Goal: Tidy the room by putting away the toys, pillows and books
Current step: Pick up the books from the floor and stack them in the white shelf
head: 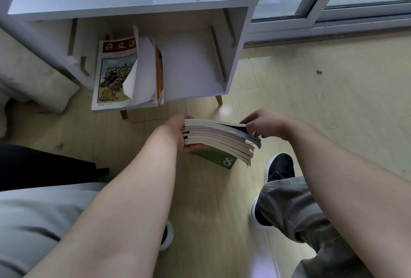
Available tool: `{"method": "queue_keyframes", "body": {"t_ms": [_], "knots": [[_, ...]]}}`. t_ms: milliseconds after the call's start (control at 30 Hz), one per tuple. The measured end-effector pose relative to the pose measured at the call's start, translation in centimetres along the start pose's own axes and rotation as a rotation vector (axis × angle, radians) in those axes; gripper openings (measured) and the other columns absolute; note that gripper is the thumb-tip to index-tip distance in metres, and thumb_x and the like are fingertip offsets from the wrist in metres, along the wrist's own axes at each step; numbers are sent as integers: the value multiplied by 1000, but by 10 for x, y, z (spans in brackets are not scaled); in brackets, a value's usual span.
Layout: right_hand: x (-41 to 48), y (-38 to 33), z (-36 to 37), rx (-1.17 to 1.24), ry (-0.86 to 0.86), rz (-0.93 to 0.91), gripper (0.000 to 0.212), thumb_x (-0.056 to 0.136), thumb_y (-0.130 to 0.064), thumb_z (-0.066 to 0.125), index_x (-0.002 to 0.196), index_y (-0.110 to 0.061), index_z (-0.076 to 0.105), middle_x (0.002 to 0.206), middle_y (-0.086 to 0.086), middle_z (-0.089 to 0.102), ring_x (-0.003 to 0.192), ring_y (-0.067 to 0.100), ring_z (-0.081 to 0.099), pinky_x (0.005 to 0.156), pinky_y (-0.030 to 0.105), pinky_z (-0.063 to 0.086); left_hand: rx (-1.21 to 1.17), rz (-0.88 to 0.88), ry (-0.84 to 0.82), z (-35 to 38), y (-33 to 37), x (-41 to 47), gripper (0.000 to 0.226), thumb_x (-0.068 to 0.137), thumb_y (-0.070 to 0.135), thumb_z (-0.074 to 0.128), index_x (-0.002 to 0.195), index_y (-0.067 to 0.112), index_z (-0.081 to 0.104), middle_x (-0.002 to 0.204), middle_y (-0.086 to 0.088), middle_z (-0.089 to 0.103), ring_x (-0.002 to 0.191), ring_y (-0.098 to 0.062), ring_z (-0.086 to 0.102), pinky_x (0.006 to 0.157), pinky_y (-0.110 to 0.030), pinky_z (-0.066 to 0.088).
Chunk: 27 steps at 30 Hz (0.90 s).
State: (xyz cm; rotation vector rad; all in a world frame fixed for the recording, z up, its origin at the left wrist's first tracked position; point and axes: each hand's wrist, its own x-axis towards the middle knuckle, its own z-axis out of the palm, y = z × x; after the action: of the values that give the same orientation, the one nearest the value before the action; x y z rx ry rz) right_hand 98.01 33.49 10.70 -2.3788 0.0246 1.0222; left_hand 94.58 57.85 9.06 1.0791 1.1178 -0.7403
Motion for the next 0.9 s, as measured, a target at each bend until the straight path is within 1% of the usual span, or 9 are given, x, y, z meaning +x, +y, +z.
{"method": "queue_keyframes", "body": {"t_ms": [100, 200, 233, 333, 400, 500, 567, 667, 900], "knots": [[1, -1, 4, 41, -105, -10, 51, 88, -39, 72, 137, -35, 59, 126, -7, 60, 116, 23, 58, 97, 47, 53, -2, 2, -8, -1, 0, 0, 25, 98, 29, 58, 101, 6, 65, 99, -21, 70, 96, -42, 70, 76, -53, 62], [4, 2, 11, -17, -112, -58, 68, 85, -32, 79, 146, -34, 50, 133, -4, 52, 110, 20, 59, 78, 33, 54, -5, 6, -13, -2, 0, 0, 26, 98, 30, 57, 103, 6, 65, 102, -22, 71, 96, -42, 70, 75, -53, 62], [5, 2, 12, -46, -95, -76, 67, 86, -27, 78, 146, -34, 50, 134, -4, 53, 107, 19, 59, 75, 30, 52, -3, 8, -10, -2, 0, 0, 26, 98, 30, 57, 103, 6, 65, 102, -21, 71, 96, -42, 70, 73, -53, 62], [5, 3, 9, -23, -2, -119, 50, 91, -23, 70, 139, -33, 60, 125, -5, 65, 108, 17, 60, 89, 32, 49, -1, 6, -2, -1, 0, 2, 27, 97, 30, 58, 110, 8, 66, 104, -21, 71, 95, -42, 70, 68, -52, 63], [6, 4, 7, 69, 63, -133, 41, 93, -23, 70, 133, -30, 65, 117, -6, 69, 107, 16, 62, 90, 32, 50, -9, 1, -7, 0, 0, 3, 31, 96, 30, 59, 116, 8, 67, 107, -21, 71, 96, -43, 69, 63, -53, 63], [8, 11, 12, 212, 231, -165, 38, 87, -22, 80, 123, -24, 70, 110, -7, 69, 97, 8, 64, 72, 18, 50, -23, 13, -10, 0, 1, 3, 34, 95, 32, 61, 120, 9, 67, 110, -21, 70, 97, -43, 68, 55, -51, 62], [10, 19, 20, 452, 302, -153, 40, 79, -17, 87, 115, -18, 69, 105, -4, 67, 90, 9, 66, 62, 16, 53, -28, 20, -9, -1, 1, 5, 36, 94, 32, 61, 121, 9, 67, 109, -21, 70, 95, -42, 69, 53, -48, 60], [17, 36, 28, 828, 253, -145, 42, 74, -2, 86, 111, -10, 68, 102, 7, 69, 95, 24, 69, 81, 36, 62, -27, 13, -8, 0, 0, 9, 34, 94, 31, 62, 120, 9, 67, 108, -21, 70, 94, -42, 69, 54, -48, 60], [39, 64, 18, 1094, 108, -214, 49, 81, 11, 70, 126, -8, 69, 123, 11, 70, 108, 28, 69, 88, 37, 56, -14, -8, -12, 4, 0, 20, 24, 93, 28, 63, 104, 8, 68, 105, -20, 73, 92, -40, 71, 59, -50, 62]]}}
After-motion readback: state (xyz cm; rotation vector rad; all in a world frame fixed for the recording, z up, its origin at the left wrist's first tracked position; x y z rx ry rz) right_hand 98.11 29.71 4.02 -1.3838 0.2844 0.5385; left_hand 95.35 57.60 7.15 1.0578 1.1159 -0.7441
